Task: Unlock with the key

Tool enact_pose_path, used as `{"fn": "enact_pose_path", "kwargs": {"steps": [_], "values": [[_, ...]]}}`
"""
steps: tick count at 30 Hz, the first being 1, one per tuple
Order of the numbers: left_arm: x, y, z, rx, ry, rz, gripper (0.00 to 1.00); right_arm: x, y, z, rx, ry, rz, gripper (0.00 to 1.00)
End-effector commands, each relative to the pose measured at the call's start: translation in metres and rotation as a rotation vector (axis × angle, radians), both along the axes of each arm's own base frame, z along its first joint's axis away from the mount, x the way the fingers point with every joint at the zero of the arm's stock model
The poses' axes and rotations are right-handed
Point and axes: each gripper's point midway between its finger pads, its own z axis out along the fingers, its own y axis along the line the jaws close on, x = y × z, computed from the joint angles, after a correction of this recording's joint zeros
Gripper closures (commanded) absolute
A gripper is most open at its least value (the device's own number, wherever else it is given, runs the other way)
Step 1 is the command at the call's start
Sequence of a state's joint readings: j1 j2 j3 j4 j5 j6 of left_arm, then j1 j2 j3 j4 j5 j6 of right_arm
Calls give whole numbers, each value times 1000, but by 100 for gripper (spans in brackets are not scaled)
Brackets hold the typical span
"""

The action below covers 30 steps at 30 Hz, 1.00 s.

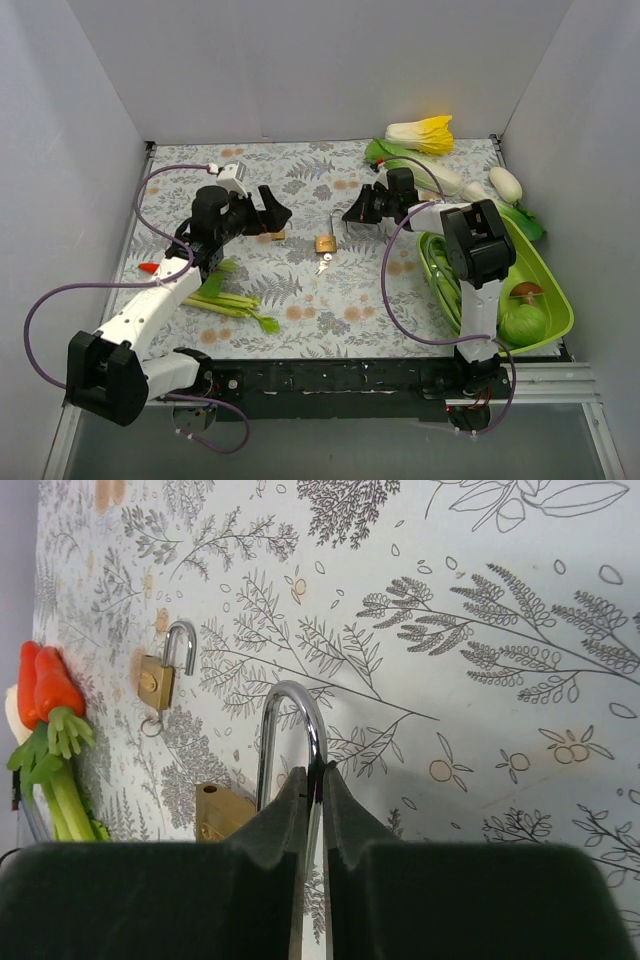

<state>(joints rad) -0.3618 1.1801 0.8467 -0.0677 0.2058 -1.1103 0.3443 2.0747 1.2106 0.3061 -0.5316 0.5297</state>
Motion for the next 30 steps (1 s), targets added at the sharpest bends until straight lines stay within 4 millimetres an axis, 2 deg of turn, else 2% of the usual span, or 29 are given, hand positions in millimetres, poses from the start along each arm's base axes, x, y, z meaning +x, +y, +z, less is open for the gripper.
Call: {"fn": "enact_pose_path", "kwargs": {"steps": [1,3,5,7,8,10,11,13,14,15,16,17,18,19,20,25,26,30], "values": [[-11,16,16,47,-35,-8,2,23,-7,8,-54,-87,-22,79],[-11,22,18,62,-44,8,2,24,-10,11,-62,-97,-26,67],[-12,27,18,68,-45,18,2,23,-12,15,-68,-108,-29,61],[-13,29,20,62,-55,24,2,23,-17,21,-82,-130,-39,51],[-14,31,21,55,-62,34,2,23,-17,30,-81,-152,-40,50],[-16,31,26,25,-74,42,2,21,-25,33,-110,-178,-50,47],[-18,33,25,17,-80,49,2,21,-27,45,-112,-209,-56,45],[-19,35,26,-1,-89,65,2,16,-35,47,-147,-231,-69,41],[-18,40,25,-8,-86,97,2,14,-38,61,-147,-265,-78,40],[-21,44,26,-14,-92,117,2,13,-43,66,-152,-280,-87,40],[-21,48,27,-20,-102,135,2,5,-50,61,-159,-273,-95,39],[-20,55,29,-23,-109,167,2,3,-54,80,-144,-320,-104,38],[-24,58,32,-29,-126,175,2,1,-62,85,-140,-331,-117,38],[-24,60,36,-35,-146,178,2,-9,-70,79,-151,-321,-125,38],[-25,63,39,-36,-161,183,2,-12,-76,102,-140,-383,-140,38],[-34,71,58,-21,-246,185,2,-33,-121,137,-232,-520,-242,38],[-35,72,62,-21,-260,186,2,-43,-128,151,-247,-566,-260,38],[-37,80,66,-5,-290,227,2,-65,-156,174,-325,-662,-357,38]]}}
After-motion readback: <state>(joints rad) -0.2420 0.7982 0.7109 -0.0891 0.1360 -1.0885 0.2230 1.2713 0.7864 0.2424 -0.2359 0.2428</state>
